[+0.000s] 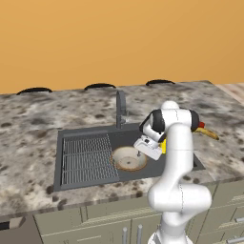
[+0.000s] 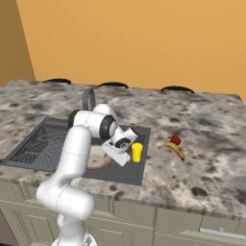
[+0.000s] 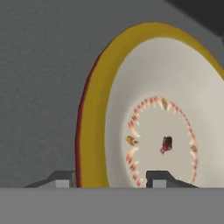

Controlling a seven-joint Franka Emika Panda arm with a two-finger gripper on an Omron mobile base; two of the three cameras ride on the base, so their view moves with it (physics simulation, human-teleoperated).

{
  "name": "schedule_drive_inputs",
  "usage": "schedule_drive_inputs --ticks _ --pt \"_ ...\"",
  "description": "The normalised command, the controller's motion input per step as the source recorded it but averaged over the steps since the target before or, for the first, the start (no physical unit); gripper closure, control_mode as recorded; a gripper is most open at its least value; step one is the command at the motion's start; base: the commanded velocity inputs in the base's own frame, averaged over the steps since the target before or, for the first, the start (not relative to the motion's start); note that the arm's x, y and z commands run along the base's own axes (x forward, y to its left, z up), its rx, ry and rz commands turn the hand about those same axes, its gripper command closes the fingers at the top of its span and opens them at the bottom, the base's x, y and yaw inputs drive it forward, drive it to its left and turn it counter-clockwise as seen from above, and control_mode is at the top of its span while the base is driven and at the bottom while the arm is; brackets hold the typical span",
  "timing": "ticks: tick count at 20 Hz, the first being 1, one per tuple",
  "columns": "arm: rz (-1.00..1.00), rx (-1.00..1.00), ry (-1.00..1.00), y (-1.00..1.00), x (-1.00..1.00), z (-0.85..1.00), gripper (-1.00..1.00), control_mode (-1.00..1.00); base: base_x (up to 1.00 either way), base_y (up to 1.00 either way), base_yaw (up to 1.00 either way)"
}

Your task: Remove the bell pepper and banana from the sink. Then move the bowl and cup from the counter to the sink for washing.

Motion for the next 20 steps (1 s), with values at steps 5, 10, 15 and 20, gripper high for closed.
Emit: schedule_drive_inputs --ticks 5,10,15,20 --pt "0.00 0.00 0.00 -0.16 -0.06 -0.16 -1.00 -1.00 0.00 0.00 0.00" --pt "0.00 0.00 -0.01 -0.22 -0.07 -0.02 -1.00 -1.00 0.00 0.00 0.00" --pt "0.00 0.00 0.00 -0.28 -0.10 0.04 -1.00 -1.00 0.00 0.00 0.00" --pt "0.00 -0.01 -0.02 -0.18 -0.12 0.19 -1.00 -1.00 0.00 0.00 0.00"
